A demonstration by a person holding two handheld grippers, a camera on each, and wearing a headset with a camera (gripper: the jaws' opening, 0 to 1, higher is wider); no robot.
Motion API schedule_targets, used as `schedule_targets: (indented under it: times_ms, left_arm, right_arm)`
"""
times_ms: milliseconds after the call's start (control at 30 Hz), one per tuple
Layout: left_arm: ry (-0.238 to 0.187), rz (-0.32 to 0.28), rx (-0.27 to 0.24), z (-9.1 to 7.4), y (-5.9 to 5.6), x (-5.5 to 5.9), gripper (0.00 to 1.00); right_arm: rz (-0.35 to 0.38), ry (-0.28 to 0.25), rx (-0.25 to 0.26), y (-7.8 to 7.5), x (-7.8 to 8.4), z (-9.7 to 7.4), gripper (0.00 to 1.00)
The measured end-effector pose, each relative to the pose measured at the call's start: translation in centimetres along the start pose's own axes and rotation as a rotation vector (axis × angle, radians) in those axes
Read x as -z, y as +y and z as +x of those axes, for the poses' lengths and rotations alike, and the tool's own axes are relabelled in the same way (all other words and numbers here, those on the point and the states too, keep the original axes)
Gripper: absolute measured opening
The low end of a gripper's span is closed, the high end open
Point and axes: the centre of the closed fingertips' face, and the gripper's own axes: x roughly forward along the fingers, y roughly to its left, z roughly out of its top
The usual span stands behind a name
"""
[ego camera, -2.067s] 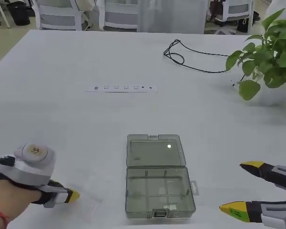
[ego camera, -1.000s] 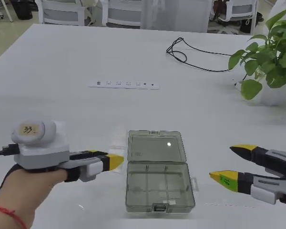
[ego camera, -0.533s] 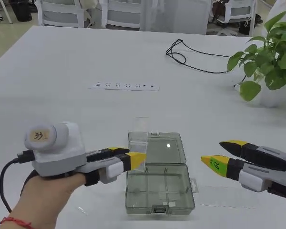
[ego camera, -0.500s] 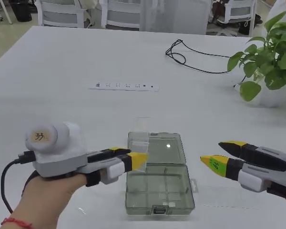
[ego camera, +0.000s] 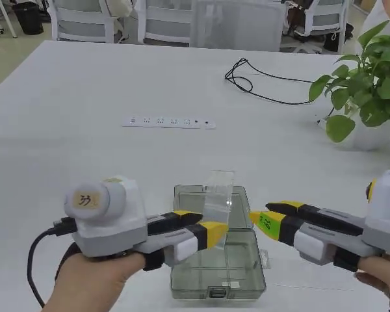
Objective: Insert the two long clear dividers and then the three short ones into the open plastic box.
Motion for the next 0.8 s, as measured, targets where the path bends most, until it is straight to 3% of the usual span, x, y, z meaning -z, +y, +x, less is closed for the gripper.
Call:
schedule_targets:
  times_ms: [433,800]
  left_arm:
    - [0.042,0.123,-0.004,1.1,-1.2,0.4,0.3]
    - [0.049,0.136,-0.001,1.1,-1.3,0.4,0.3]
  right_arm:
    - [0.056,0.033,0.01,0.6,1.0,1.4,0.18]
    - [0.097,0.049,0.026,0.5,1.6,2.0,0.1]
